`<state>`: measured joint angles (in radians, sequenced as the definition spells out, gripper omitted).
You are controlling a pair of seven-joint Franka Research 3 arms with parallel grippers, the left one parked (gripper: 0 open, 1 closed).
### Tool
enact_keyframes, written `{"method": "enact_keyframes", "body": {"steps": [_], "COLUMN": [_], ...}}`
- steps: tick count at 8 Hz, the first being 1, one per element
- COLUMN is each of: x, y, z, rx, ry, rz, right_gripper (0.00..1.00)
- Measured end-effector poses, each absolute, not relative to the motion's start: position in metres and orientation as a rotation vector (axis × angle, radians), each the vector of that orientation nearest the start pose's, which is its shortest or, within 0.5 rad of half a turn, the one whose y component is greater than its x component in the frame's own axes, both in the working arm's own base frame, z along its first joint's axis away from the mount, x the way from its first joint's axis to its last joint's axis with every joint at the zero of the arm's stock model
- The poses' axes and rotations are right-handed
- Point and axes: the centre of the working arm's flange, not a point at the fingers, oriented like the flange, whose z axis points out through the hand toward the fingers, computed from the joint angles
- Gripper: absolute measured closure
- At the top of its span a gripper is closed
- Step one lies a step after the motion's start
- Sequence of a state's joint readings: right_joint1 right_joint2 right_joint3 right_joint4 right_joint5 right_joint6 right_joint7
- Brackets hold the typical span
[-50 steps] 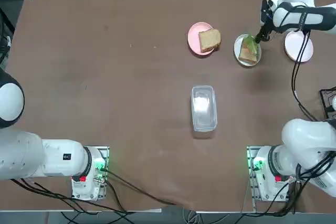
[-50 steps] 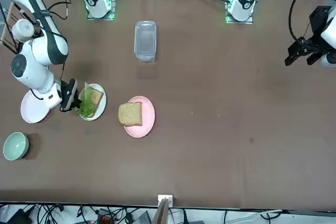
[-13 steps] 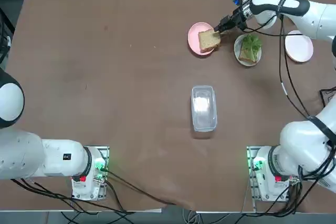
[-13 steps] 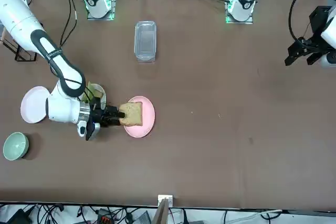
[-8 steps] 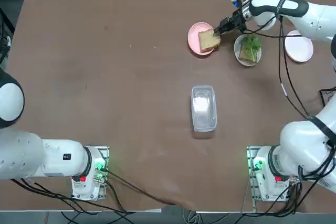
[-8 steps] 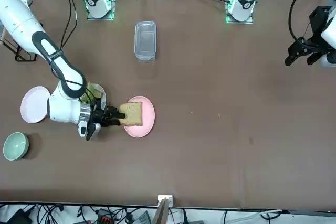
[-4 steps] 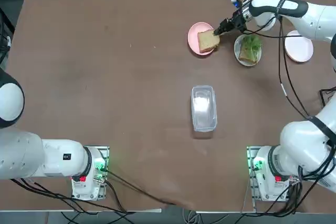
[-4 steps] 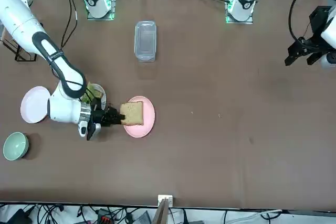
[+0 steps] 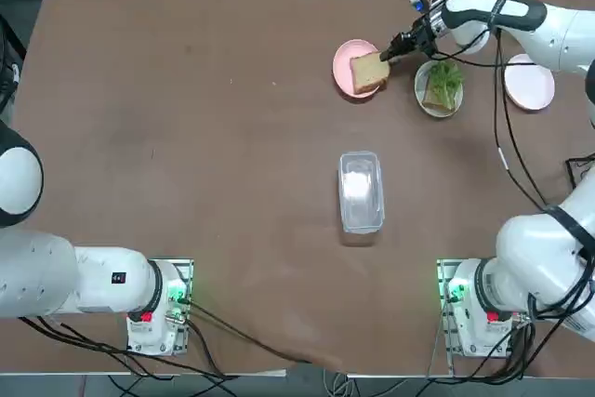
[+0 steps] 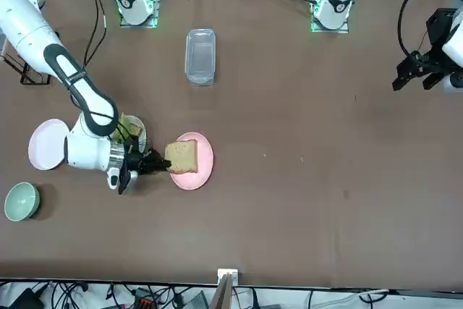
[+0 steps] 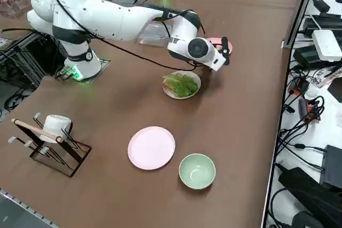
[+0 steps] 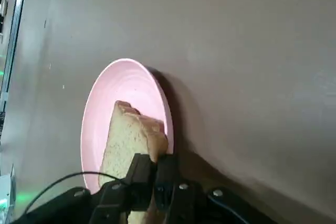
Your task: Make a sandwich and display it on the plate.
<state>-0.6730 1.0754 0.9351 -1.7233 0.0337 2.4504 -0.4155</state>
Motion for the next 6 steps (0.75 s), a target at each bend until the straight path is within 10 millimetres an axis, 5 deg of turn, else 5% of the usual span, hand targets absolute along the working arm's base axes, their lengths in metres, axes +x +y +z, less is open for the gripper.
{"method": "enact_keyframes", "body": {"steps": [6], "x": [0.655], "y": [0.103], "z": [0.224], "rx": [-2.223], "ry": [-0.412], "rz": [-0.194], "right_gripper": [0.94]}}
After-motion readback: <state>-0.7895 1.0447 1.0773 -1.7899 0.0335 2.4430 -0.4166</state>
